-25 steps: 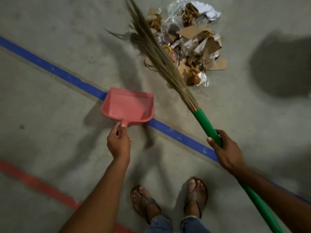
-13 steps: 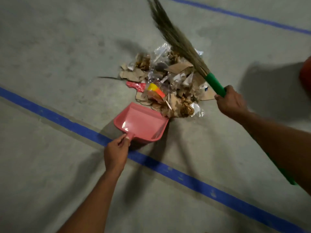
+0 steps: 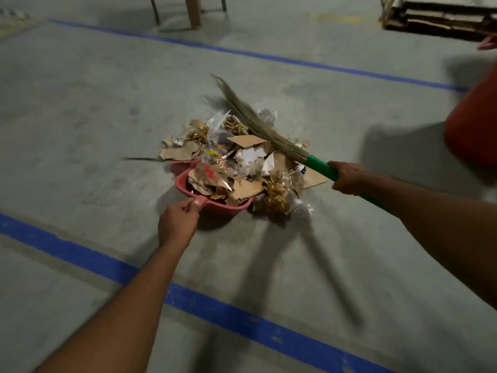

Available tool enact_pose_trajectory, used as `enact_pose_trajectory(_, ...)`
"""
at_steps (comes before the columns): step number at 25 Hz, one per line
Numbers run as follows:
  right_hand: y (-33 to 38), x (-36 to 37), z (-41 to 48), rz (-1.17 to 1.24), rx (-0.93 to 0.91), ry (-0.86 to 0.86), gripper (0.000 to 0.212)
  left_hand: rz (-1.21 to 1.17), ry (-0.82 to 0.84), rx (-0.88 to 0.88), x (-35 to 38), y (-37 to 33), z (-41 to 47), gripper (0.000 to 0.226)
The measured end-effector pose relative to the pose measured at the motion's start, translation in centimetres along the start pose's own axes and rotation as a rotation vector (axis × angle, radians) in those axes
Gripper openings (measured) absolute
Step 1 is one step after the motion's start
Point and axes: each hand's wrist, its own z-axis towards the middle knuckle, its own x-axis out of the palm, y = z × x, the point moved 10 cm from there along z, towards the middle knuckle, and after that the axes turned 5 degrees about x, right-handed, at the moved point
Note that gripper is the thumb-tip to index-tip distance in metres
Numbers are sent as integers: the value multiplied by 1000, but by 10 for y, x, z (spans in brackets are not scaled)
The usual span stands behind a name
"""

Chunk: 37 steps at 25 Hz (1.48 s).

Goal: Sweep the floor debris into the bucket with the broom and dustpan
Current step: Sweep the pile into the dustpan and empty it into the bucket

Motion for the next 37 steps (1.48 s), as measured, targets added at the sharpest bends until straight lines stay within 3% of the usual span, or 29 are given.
enact_pose_trajectory(4,-19,1,-34,-11,-95,-3,67,24,7,-36,1,-2,-2,30)
enact_pose_trajectory(7,-43,-12,-41,141,-46,-114,64,17,33,-45,0,2,2,29)
enact_pose_trajectory(11,-35,-16,-14,168,-6,-172,66,87,5,-47,-15,21,6,32)
enact_pose_trajectory(13,-17,-11,5,128,8,-158,64,123,-18,-51,-26,32,7,33)
enact_pose_trajectory(18,22,13,15,87,-25,84,72,119,-49,-98,-40,52,19,36)
enact_pose_trajectory(23,20,1,7,-176,-207,12,81,52,-5,-90,-37,43,27,38)
enact_pose_trajectory(25,10,1,1,-189,-256,-1,81,15,43,-99,-32,42,30,34)
enact_pose_trajectory(28,2,8,-14,-185,-319,-17,80,-57,60,-132,-31,50,34,50)
enact_pose_trajectory(33,-11,18,-34,-192,-356,-44,80,-83,154,-132,-20,54,30,44)
enact_pose_trajectory(37,-15,11,-51,-215,-346,-104,73,-113,139,-107,-18,55,23,41)
